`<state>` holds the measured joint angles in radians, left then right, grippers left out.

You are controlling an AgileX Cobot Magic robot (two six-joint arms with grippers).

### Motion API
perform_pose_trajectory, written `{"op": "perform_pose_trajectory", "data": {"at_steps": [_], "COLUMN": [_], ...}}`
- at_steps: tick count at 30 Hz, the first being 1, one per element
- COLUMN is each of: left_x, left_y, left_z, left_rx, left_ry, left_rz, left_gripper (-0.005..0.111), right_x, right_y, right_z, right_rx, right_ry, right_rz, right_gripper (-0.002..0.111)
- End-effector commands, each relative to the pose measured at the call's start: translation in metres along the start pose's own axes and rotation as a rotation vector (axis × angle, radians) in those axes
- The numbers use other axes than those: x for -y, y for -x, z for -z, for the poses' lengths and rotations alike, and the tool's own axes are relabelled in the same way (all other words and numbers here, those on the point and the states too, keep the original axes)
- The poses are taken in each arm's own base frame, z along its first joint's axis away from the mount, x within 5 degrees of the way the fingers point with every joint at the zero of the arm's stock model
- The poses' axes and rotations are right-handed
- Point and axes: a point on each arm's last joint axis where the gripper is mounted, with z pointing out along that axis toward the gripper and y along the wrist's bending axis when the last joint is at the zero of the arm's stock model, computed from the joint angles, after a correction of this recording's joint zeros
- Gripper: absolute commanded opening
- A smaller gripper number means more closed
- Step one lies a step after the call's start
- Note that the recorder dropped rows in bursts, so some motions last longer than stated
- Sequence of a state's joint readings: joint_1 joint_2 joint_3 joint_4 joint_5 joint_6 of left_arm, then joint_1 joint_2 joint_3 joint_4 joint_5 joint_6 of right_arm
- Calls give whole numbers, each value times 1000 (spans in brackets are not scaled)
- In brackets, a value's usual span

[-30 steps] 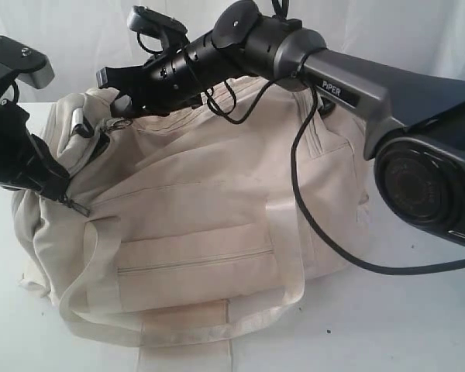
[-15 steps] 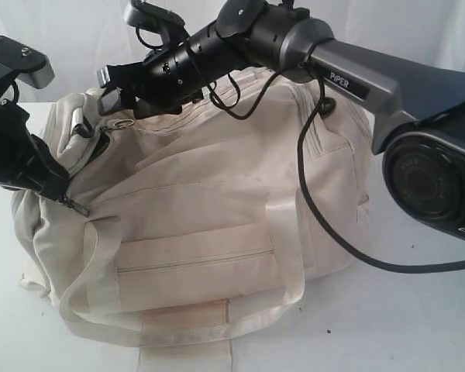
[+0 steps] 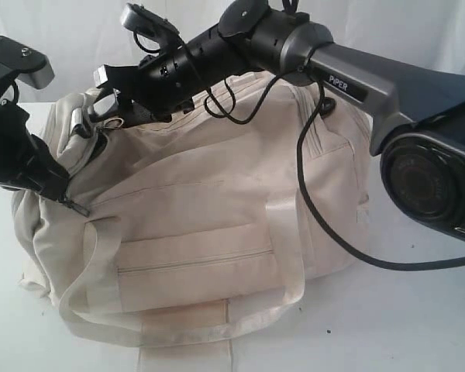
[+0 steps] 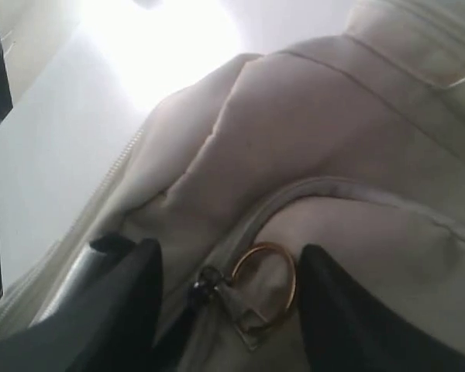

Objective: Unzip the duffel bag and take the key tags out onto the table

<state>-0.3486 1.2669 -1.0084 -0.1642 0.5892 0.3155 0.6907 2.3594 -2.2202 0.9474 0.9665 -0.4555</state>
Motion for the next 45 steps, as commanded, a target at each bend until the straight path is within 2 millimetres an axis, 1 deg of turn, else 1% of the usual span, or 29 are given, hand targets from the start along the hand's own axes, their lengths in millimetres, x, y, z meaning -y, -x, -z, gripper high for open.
{"op": "perform_pose_trajectory", "data": {"at_steps": [1, 7, 12, 16, 18, 20, 22, 23, 25, 29, 32, 35, 38, 39, 41, 45], "left_x": [4, 4, 4, 4, 4, 4, 4, 4, 4, 4, 4, 4, 5, 5, 6, 7], "left_y": [-5, -5, -5, -5, -5, -5, -5, -5, -5, -6, -6, -6, -7, -7, -8, -11], "left_z": [2, 2, 2, 2, 2, 2, 2, 2, 2, 2, 2, 2, 2, 2, 2, 3], "left_rx": [-39, -39, -39, -39, -39, -39, -39, -39, -39, -40, -40, -42, -52, -56, -70, -98], "left_ry": [-31, -31, -31, -31, -31, -31, -31, -31, -31, -32, -32, -33, -39, -41, -49, -63], "left_rz": [7, 7, 7, 7, 7, 7, 7, 7, 7, 6, 4, -1, -18, -18, -18, -19], "left_gripper": [0, 0, 0, 0, 0, 0, 0, 0, 0, 0, 0, 0, 0, 0, 0, 0], "right_x": [-3, -4, -4, -2, 1, 3, 5, 6, 6, -1, 1, 7, 16, 20, 23, 26], "right_y": [1, 0, -1, -3, -4, -5, -3, -1, 6, 24, 31, 32, 31, 29, 28, 31], "right_z": [3, 3, 3, 3, 3, 4, 4, 5, 10, 22, 25, 21, 11, 5, 0, 0], "right_rx": [-5, -16, -31, -49, -63, -72, -55, -36, 24, 161, 237, 265, 304, 306, 325, 359], "right_ry": [25, 31, 38, 10, -19, -43, -73, -89, -119, -175, -215, -245, -272, -281, -296, -358], "right_rz": [5, 5, 5, 26, 48, 64, 80, 88, 100, 148, 186, 236, 222, 225, 225, 276], "right_gripper": [43, 33, 28, 21, 17, 10, 2, 0, 0, 0, 0, 0, 0, 0, 0, 0]}}
